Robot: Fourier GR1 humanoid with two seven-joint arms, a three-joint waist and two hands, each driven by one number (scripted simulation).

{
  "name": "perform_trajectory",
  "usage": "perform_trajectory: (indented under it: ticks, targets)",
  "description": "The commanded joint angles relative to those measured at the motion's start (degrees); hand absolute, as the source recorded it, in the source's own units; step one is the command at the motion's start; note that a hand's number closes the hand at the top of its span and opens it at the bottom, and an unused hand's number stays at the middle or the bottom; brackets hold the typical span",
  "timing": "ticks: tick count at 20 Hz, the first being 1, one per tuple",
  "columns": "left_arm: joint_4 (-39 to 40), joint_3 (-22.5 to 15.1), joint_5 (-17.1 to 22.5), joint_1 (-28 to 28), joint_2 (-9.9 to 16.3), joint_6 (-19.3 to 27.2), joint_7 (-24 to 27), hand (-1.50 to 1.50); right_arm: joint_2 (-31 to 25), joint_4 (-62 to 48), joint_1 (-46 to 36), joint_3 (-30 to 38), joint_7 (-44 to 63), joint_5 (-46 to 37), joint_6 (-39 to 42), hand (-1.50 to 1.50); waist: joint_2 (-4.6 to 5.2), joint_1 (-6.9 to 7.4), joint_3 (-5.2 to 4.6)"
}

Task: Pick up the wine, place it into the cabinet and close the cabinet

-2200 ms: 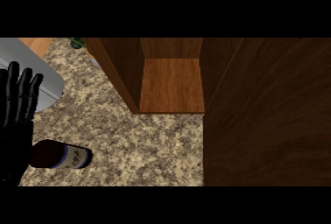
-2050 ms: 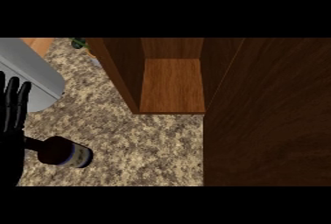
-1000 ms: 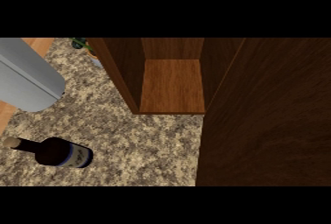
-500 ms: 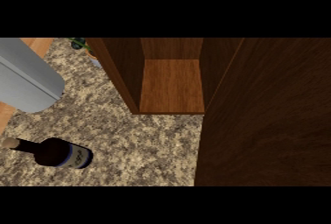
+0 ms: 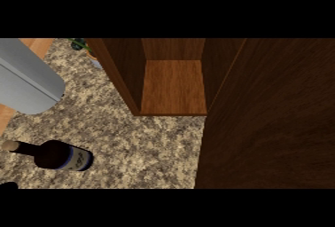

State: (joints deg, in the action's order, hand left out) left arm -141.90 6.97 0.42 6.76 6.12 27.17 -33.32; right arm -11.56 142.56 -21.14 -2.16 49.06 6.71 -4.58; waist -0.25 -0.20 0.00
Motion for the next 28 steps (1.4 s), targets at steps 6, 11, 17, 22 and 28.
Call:
perform_trajectory:
  ticks: [6, 11, 17, 22, 28]
  targets:
    - [2.6, 3.5, 0.0, -0.9, -0.4, 0.1, 2.0, -1.5, -1.5, 8.8, -1.3, 3.7, 7.5, 6.2, -0.2, -1.5, 0.08, -0.1, -0.01]
    - [8.5, 3.9, 0.7, 1.1, -2.9, -1.6, 9.7, -1.5, -1.8, 6.0, -7.9, 3.9, 10.1, 5.1, -2.0, -1.5, 0.1, -0.14, -0.06]
    - [6.8, 5.5, 6.7, 10.5, -5.2, -6.3, 12.8, -1.5, -1.7, 9.1, -4.8, 4.4, 10.5, 5.4, -1.4, -1.5, -0.04, 0.21, -0.03]
    - [16.4, 5.7, 7.5, 9.1, -6.0, -7.1, 20.5, -1.5, -2.3, 6.5, -11.9, 3.9, 13.9, 5.0, -3.1, -1.5, 0.0, -0.01, -0.07]
    - [21.3, 2.5, 9.9, 13.9, -6.1, -5.1, 29.1, -1.5, -3.5, 9.2, -11.3, 6.1, 16.3, 6.3, -3.1, -1.5, -0.06, -0.13, -0.03]
